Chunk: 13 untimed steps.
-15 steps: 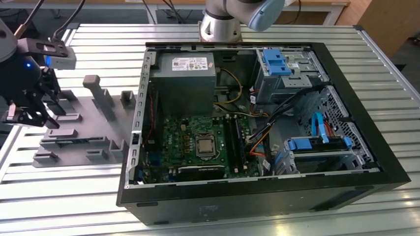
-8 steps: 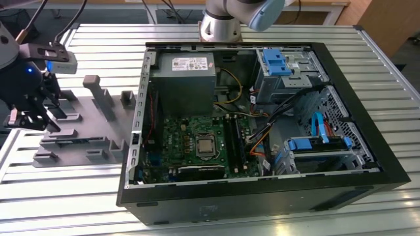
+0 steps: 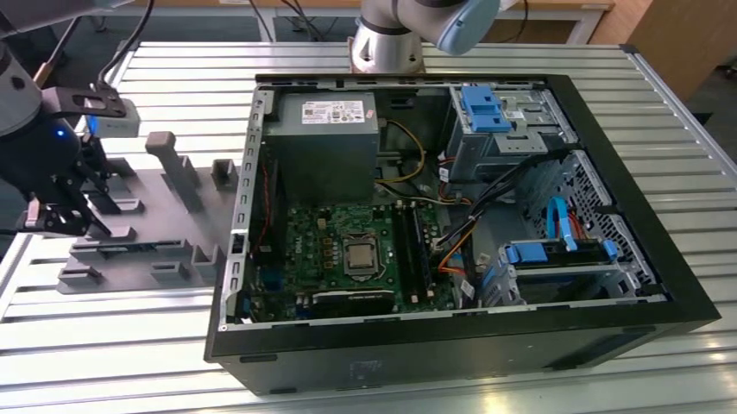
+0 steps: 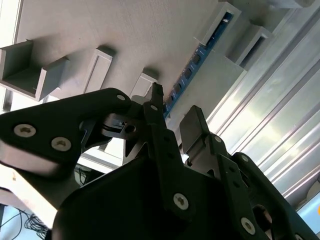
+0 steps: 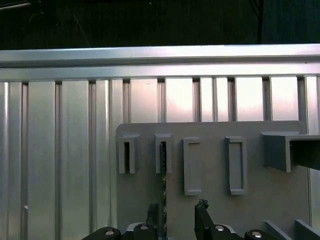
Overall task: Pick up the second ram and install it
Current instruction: 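Pick up the second ram and move it above second insertion slot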
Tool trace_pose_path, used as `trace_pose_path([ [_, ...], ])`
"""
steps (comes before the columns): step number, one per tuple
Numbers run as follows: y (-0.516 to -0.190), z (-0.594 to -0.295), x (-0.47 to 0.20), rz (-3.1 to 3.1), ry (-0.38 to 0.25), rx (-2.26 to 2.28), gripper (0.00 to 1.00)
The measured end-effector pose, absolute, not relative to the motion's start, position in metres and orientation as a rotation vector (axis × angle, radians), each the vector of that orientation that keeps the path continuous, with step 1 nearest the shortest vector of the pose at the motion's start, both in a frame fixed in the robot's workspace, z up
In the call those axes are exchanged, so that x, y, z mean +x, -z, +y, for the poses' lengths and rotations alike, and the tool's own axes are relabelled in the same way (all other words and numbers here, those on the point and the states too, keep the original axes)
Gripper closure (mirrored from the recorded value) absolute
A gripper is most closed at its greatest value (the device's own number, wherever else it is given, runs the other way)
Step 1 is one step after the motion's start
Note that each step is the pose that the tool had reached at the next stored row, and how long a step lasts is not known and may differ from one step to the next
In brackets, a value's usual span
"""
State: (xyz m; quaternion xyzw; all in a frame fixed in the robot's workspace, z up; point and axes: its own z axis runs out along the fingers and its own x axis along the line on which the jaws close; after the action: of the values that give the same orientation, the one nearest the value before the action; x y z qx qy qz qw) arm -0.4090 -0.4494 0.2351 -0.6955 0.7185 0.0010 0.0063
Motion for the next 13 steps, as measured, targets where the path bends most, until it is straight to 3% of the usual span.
trace_pose_path([
  [13, -0.219, -0.452, -0.409, 2.246, -0.003, -2.178, 0.58],
])
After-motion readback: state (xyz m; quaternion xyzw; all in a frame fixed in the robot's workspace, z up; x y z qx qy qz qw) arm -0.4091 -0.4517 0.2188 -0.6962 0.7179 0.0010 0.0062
